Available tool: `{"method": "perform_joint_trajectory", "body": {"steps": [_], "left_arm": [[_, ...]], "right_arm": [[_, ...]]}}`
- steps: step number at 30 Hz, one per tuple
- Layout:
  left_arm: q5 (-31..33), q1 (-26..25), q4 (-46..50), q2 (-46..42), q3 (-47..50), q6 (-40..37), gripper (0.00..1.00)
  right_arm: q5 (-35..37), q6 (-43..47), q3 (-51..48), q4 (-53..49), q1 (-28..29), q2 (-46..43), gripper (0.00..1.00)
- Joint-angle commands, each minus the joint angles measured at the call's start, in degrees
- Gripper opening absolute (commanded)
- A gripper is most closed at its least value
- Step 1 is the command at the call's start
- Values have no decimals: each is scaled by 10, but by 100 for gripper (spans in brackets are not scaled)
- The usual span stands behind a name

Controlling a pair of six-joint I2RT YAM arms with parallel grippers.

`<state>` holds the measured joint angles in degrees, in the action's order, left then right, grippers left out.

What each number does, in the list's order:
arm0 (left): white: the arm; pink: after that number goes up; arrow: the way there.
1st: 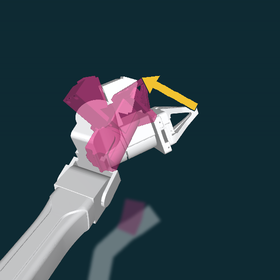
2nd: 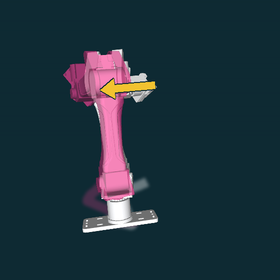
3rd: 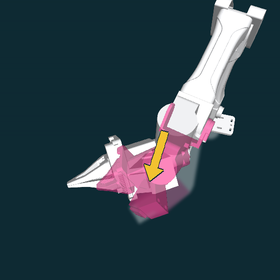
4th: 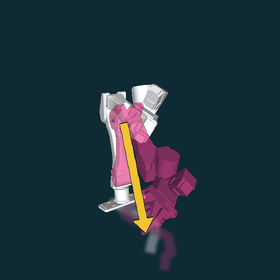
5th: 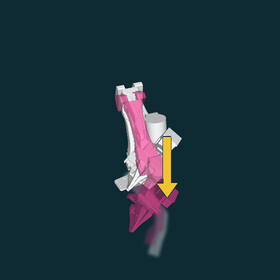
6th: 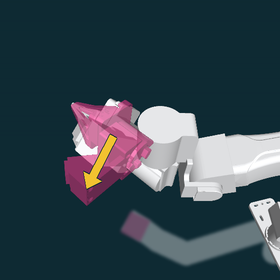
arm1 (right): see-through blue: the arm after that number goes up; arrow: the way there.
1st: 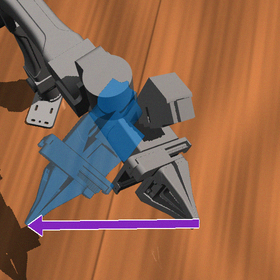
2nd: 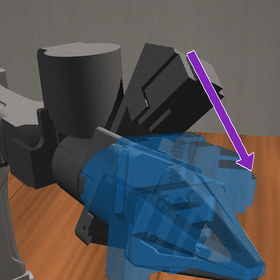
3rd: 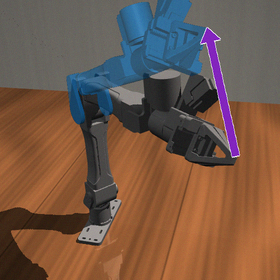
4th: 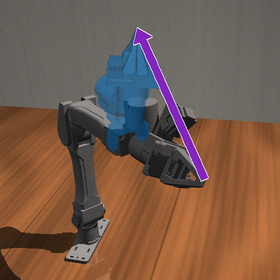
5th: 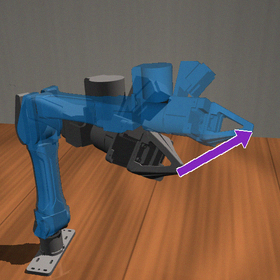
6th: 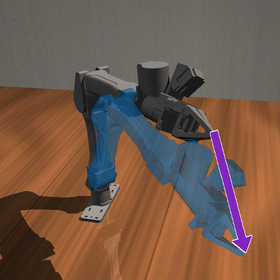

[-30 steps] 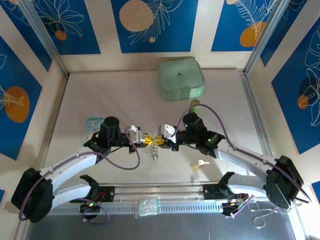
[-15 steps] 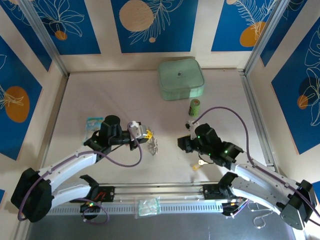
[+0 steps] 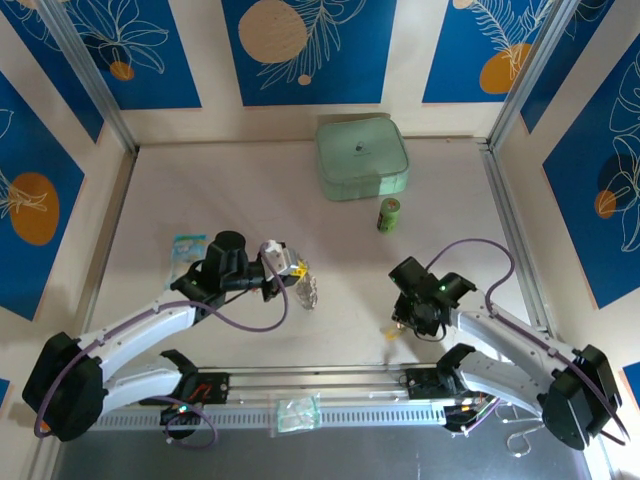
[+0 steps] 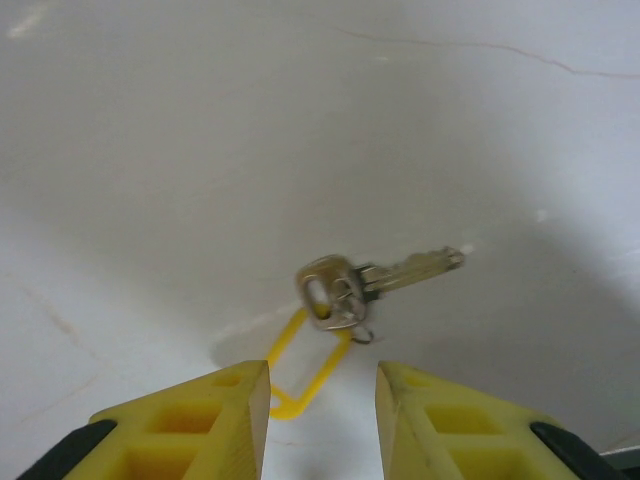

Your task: Put the keys on the keyring

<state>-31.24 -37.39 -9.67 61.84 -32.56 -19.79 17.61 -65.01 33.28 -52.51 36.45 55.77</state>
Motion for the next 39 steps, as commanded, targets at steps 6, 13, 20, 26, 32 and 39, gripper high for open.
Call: {"method": "perform_joint_trajectory", "body": {"steps": [6, 13, 20, 26, 32, 39], "left_arm": [[-10, -15, 1, -1, -13, -9, 0], [-11, -19, 6, -4, -12, -15, 0], [-9, -22, 13, -9, -10, -17, 0], [-12, -26, 14, -16, -7, -22, 0], [-10, -27, 16, -20, -6, -26, 0], [1, -29, 8, -31, 1, -31, 0]], "right_arm": [[-23, 26, -2, -3, -42, 43, 34], [-62, 8, 21, -15, -45, 85, 35], [-41, -55, 24, -35, -23, 90, 40], [-47, -64, 27, -25, -20, 99, 45], [-69, -92, 23, 9, -17, 123, 47], [-56, -102, 16, 34, -16, 146, 48]]}}
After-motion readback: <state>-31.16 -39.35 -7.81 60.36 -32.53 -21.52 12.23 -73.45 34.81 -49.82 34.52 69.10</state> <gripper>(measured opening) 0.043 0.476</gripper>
